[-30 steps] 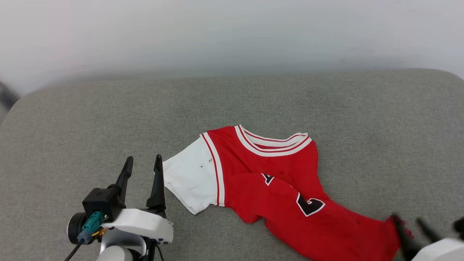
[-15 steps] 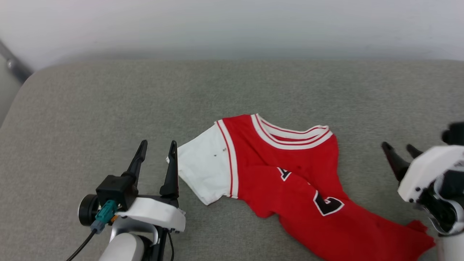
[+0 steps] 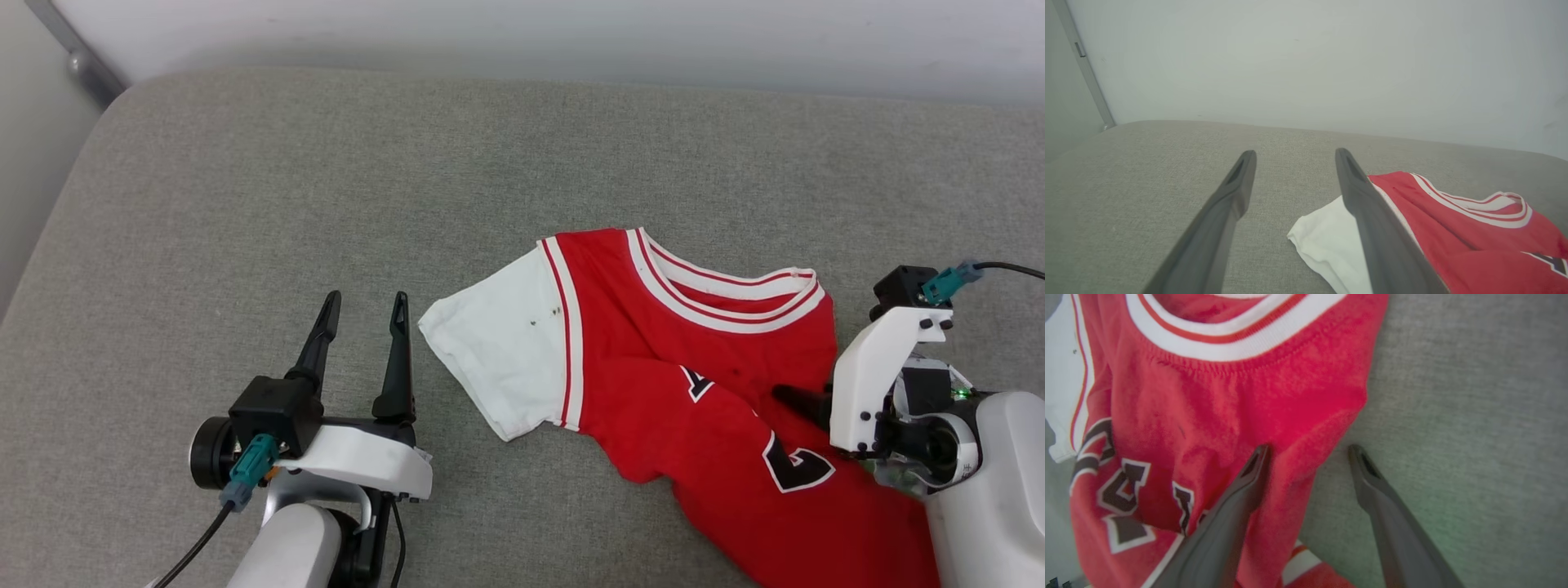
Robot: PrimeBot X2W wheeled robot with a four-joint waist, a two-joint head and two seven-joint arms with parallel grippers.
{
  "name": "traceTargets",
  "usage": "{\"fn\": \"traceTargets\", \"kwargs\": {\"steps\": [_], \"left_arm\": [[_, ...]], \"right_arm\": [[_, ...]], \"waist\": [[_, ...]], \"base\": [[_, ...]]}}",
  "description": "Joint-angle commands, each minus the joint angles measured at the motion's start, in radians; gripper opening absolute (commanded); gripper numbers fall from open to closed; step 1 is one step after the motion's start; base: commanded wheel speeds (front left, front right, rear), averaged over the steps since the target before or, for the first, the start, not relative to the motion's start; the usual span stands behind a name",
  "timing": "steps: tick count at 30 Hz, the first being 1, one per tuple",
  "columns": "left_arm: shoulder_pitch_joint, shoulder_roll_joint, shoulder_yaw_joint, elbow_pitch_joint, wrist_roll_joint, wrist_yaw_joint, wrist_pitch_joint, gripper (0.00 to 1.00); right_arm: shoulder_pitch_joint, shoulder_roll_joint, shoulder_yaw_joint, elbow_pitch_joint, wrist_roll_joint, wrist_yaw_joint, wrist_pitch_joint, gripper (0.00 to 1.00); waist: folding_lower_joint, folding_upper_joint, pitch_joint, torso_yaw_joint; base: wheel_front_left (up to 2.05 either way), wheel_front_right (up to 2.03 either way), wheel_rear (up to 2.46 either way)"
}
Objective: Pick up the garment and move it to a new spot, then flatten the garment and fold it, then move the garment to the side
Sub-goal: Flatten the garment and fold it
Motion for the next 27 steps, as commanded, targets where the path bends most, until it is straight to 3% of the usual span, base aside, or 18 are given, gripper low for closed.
{"fn": "traceTargets", "kwargs": {"steps": [1,2,3,7,15,20,26,27], "left_arm": [[-0.012,-0.001,0.001,0.005,0.000,-0.001,-0.006,1.00],[-0.012,-0.002,0.001,0.008,0.000,-0.002,-0.007,1.00],[-0.011,-0.003,0.003,0.010,-0.001,-0.003,-0.009,1.00],[-0.007,-0.005,0.010,0.023,-0.004,-0.005,-0.010,1.00],[0.012,0.003,0.015,0.035,-0.005,-0.006,-0.013,1.00],[0.028,0.006,0.013,0.030,-0.013,-0.004,-0.011,1.00],[0.034,0.002,0.009,0.026,-0.019,0.000,-0.009,1.00],[0.036,0.004,0.009,0.026,-0.021,0.002,-0.009,1.00]], "right_arm": [[0.012,0.015,0.005,0.048,0.015,-0.001,0.018,0.83],[0.007,0.018,0.013,0.062,0.018,-0.001,0.020,0.37],[0.002,0.019,0.017,0.069,0.028,-0.001,0.013,0.00],[-0.051,-0.003,0.045,0.043,0.044,-0.001,-0.045,0.00],[-0.118,-0.140,0.122,-0.120,-0.010,-0.001,-0.197,0.00],[-0.034,-0.179,0.025,-0.213,-0.061,-0.001,-0.180,0.00],[0.158,-0.103,-0.201,-0.157,-0.104,-0.001,-0.193,0.00],[0.182,-0.080,-0.229,-0.142,-0.105,-0.001,-0.215,0.41]], "waist": [[-0.0001,0.0000,0.004,0.002],[-0.0001,0.0000,0.005,0.001],[-0.0001,0.0000,0.005,0.000],[-0.0001,0.0000,-0.009,-0.014],[-0.0001,0.0000,-0.061,-0.055],[-0.0001,0.0000,-0.079,-0.075],[-0.0001,0.0000,-0.082,-0.086],[-0.0001,0.0000,-0.082,-0.088]], "base": [[0.00,0.00,0.00],[0.00,0.00,0.00],[0.00,0.00,0.00],[0.00,0.00,0.00],[0.00,0.00,0.00],[0.00,0.00,0.00],[0.00,0.00,0.00],[0.00,0.00,0.00]]}}
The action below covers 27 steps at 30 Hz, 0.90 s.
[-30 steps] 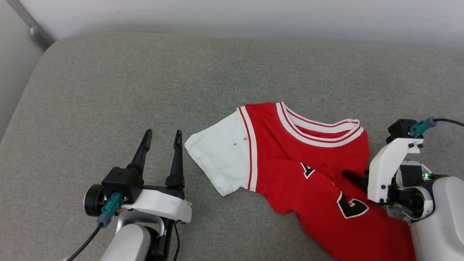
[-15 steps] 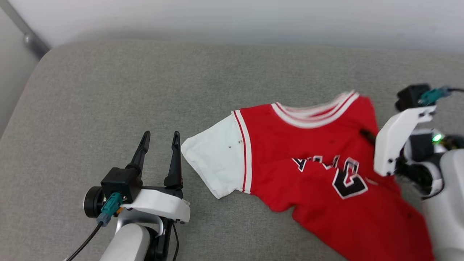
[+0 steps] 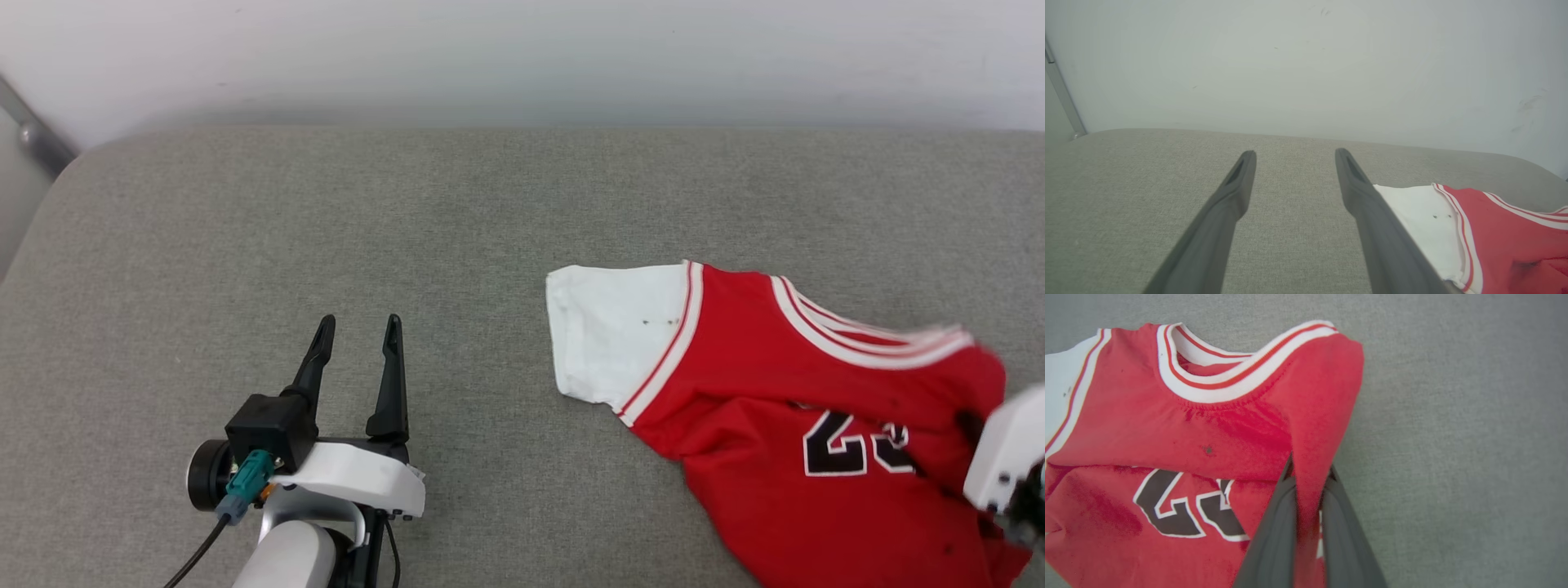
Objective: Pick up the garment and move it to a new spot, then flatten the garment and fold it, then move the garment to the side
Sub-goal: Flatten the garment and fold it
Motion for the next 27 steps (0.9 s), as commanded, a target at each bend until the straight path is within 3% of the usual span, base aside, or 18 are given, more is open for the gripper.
{"fn": "traceTargets", "kwargs": {"steps": [1,5,10,18,27], "left_arm": [[0.010,0.007,0.002,0.000,-0.005,0.002,0.001,1.00],[0.015,0.013,0.005,-0.002,-0.005,0.006,0.006,1.00],[0.022,0.026,0.012,-0.003,-0.012,0.011,0.014,1.00],[0.044,0.045,0.011,0.002,-0.016,0.017,0.033,1.00],[0.078,0.068,0.005,-0.005,-0.019,0.030,0.067,1.00]], "right_arm": [[0.031,0.034,-0.032,0.018,-0.007,-0.001,-0.037,1.00],[0.064,0.085,-0.083,0.024,-0.003,-0.001,-0.127,1.00],[0.071,0.121,-0.113,-0.032,0.002,-0.001,-0.354,1.00],[0.116,0.106,-0.015,-0.155,-0.059,-0.001,-0.633,1.00],[0.254,0.135,0.134,-0.281,-0.079,-0.001,-0.699,1.00]], "waist": [[0.0000,-0.0001,-0.001,-0.004],[0.0000,-0.0001,0.001,-0.015],[0.0000,-0.0001,-0.008,-0.034],[0.0000,-0.0001,-0.054,-0.058],[0.0000,-0.0001,-0.111,-0.079]], "base": [[0.00,0.00,0.00],[0.00,0.00,0.00],[0.00,0.00,0.00],[0.00,0.00,0.00],[0.00,0.00,0.00]]}}
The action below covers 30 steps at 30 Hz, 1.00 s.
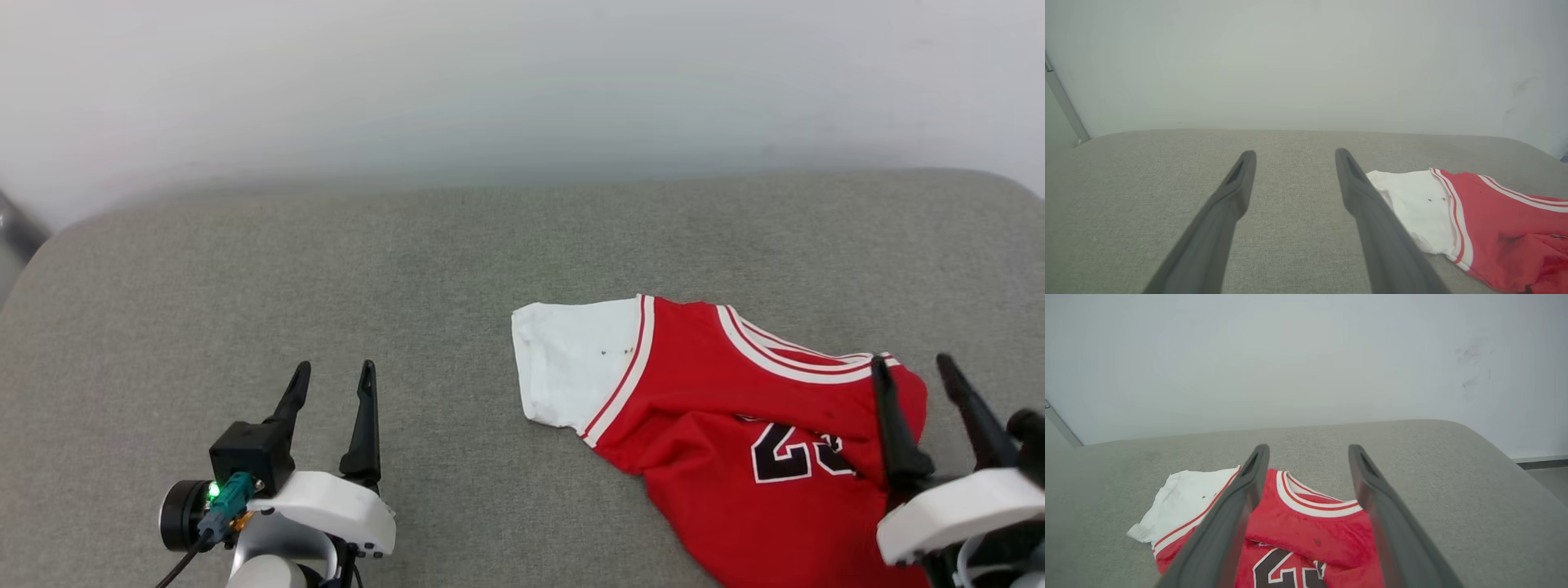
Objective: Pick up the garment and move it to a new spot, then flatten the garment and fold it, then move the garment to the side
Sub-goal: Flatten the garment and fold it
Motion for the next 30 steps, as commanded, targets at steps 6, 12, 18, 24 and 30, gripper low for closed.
{"fn": "traceTargets", "kwargs": {"steps": [6,12,18,24,30], "left_arm": [[0.024,0.016,-0.002,-0.011,-0.005,0.009,0.026,1.00],[-0.052,0.022,-0.025,0.001,-0.007,-0.022,0.071,1.00],[-0.256,0.028,-0.058,0.068,-0.007,-0.090,0.158,1.00],[-0.470,0.055,-0.075,0.201,-0.046,-0.183,0.326,1.00],[-0.632,0.093,-0.112,0.372,-0.115,-0.274,0.589,1.00]], "right_arm": [[0.093,0.024,0.045,-0.072,-0.024,-0.001,0.012,1.00],[0.127,0.035,0.078,-0.140,-0.051,-0.001,0.036,1.00],[0.083,0.040,0.116,-0.175,-0.047,-0.001,0.045,1.00],[0.019,0.041,0.165,-0.169,-0.035,-0.001,0.030,1.00],[-0.023,0.043,0.198,-0.127,-0.018,-0.001,0.015,1.00]], "waist": [[0.0000,0.0000,-0.026,-0.030],[0.0000,0.0000,-0.010,-0.067],[0.0000,0.0000,0.066,-0.117],[0.0000,0.0000,0.156,-0.185],[0.0000,0.0000,0.214,-0.243]], "base": [[0.00,0.00,0.00],[0.00,0.00,0.00],[0.00,0.00,0.00],[0.00,0.00,0.00],[0.00,0.00,0.00]]}}
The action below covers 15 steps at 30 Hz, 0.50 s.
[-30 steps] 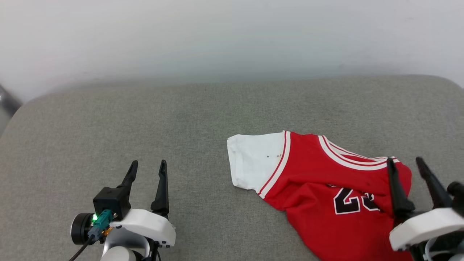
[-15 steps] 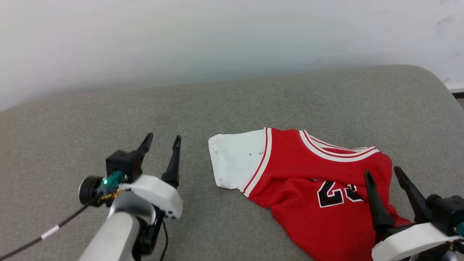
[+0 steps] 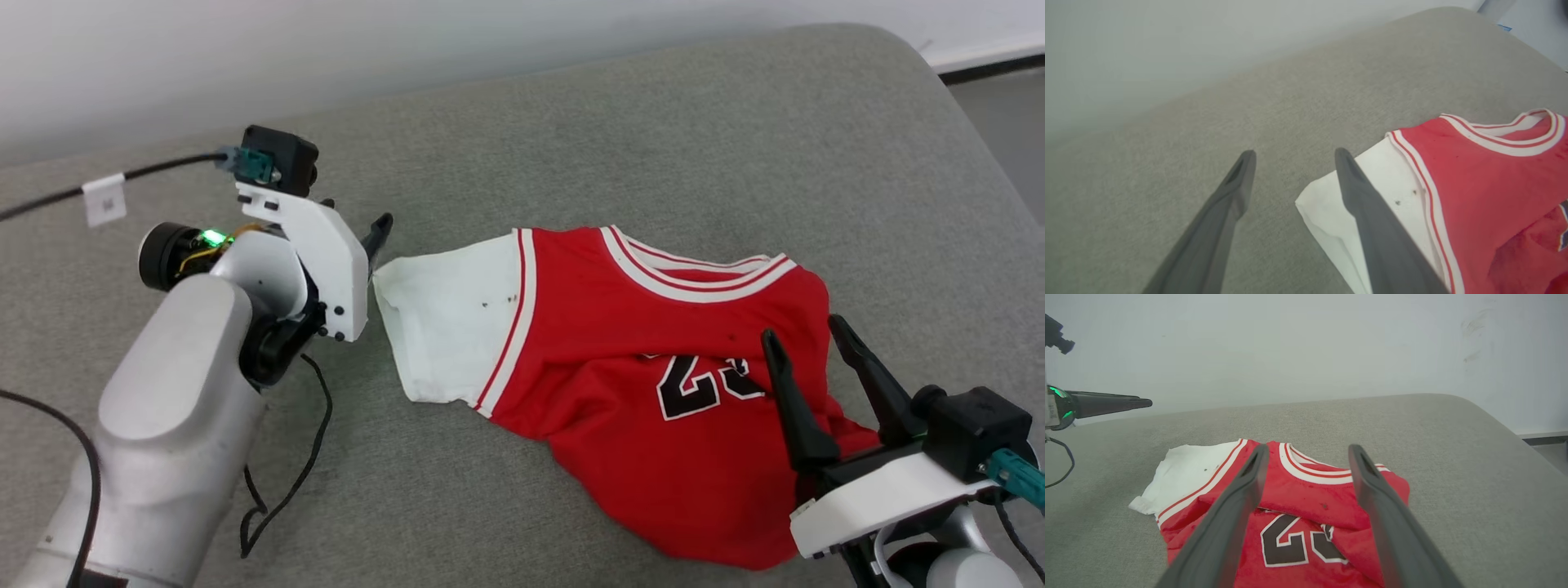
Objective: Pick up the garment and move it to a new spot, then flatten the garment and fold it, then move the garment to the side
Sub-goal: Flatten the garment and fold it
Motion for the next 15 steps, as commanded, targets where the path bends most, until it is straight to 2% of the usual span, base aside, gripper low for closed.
{"fn": "traceTargets", "kwargs": {"steps": [1,6,11,15], "left_arm": [[-0.028,0.010,-0.014,0.025,-0.016,-0.012,0.054,1.00],[-0.081,0.035,-0.070,0.106,-0.065,-0.031,0.243,1.00],[-0.060,0.050,-0.129,0.160,-0.092,-0.037,0.377,1.00],[0.003,0.030,-0.182,0.201,-0.103,-0.038,0.440,1.00]], "right_arm": [[-0.016,0.003,0.001,0.011,0.005,-0.001,-0.008,1.00],[-0.034,0.006,0.013,0.046,0.023,-0.001,-0.031,1.00],[-0.049,0.009,0.018,0.077,0.036,-0.001,-0.058,1.00],[-0.052,0.010,0.020,0.103,0.050,-0.001,-0.063,1.00]], "waist": [[0.0000,-0.0001,0.039,-0.039],[0.0000,-0.0001,0.069,-0.075],[0.0000,-0.0001,0.094,-0.099],[0.0000,-0.0001,0.103,-0.109]], "base": [[0.00,0.00,0.00],[0.00,0.00,0.00],[0.00,0.00,0.00],[0.00,0.00,0.00]]}}
